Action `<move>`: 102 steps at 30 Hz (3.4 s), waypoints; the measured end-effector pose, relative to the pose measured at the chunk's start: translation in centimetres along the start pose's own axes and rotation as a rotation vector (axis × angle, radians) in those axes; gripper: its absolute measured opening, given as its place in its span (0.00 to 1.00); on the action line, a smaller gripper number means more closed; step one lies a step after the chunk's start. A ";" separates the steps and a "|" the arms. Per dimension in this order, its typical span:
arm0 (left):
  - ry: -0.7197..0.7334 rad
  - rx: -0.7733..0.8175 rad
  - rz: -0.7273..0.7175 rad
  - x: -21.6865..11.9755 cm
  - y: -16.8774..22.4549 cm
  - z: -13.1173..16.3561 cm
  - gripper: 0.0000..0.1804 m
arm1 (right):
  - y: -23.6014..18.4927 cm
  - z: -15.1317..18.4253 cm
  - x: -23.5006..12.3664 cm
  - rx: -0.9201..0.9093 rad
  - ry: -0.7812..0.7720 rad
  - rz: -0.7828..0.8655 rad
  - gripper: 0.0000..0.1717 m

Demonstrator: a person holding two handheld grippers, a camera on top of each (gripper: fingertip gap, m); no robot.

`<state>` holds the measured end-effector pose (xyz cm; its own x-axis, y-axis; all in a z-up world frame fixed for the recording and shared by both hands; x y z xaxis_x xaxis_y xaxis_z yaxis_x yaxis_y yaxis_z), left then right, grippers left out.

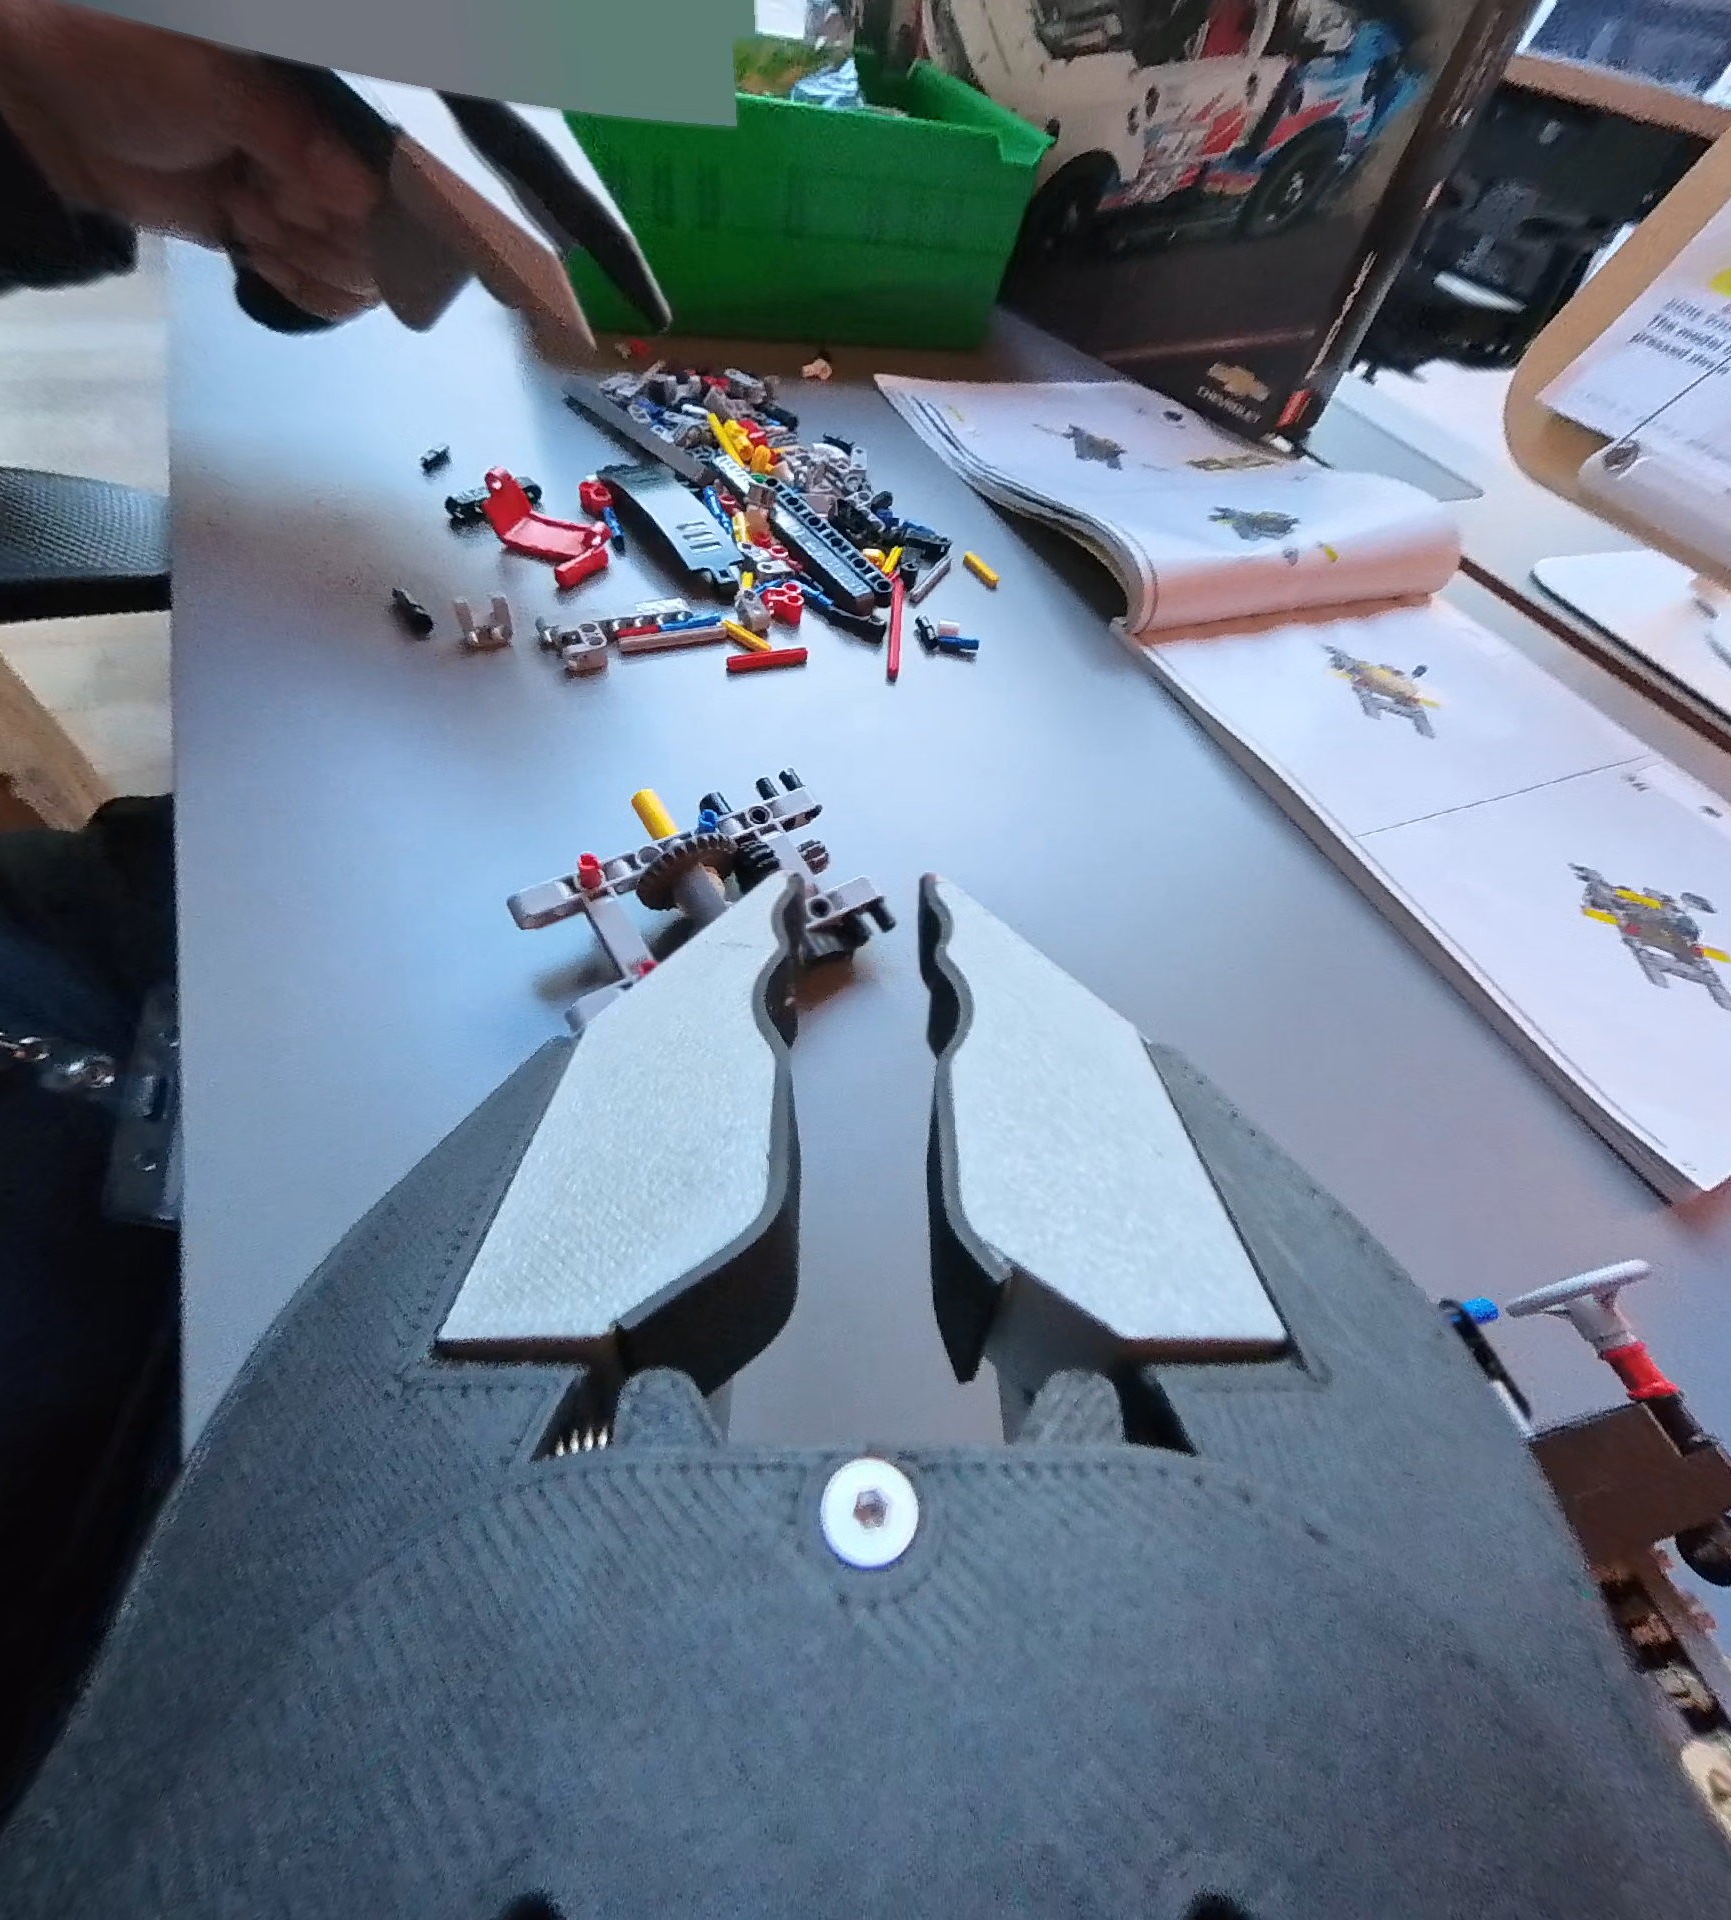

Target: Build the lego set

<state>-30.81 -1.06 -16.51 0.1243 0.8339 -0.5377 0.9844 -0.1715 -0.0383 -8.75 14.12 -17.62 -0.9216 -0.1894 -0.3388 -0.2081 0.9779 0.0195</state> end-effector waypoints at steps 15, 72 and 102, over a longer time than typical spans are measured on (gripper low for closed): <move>-0.008 -0.006 -0.006 2.3 -1.4 1.8 0.21 | 1.2 -0.2 0.1 0.014 0.059 0.059 0.12; -0.248 0.359 0.088 8.7 2.6 -1.1 0.02 | 0.9 -0.9 -0.6 -0.003 0.132 0.052 0.08; 0.257 0.912 -0.040 8.2 11.5 -8.2 0.02 | 0.5 -1.5 -1.0 0.014 0.190 0.010 0.07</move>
<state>-17.45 8.09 -14.50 0.2228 0.9195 -0.3238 0.5258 -0.3930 -0.7543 -8.39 14.70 -15.85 -0.9692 -0.1915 -0.1548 -0.1951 0.9807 0.0088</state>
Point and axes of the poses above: each gripper's, where its closed fingertips meet, x out along the fingers, z out of its underside, y = z × x across the jaws, the point moved 2 cm from there along -x, back along the fingers, and after that the axes turned 7 degrees about x, right-handed, at the moved point
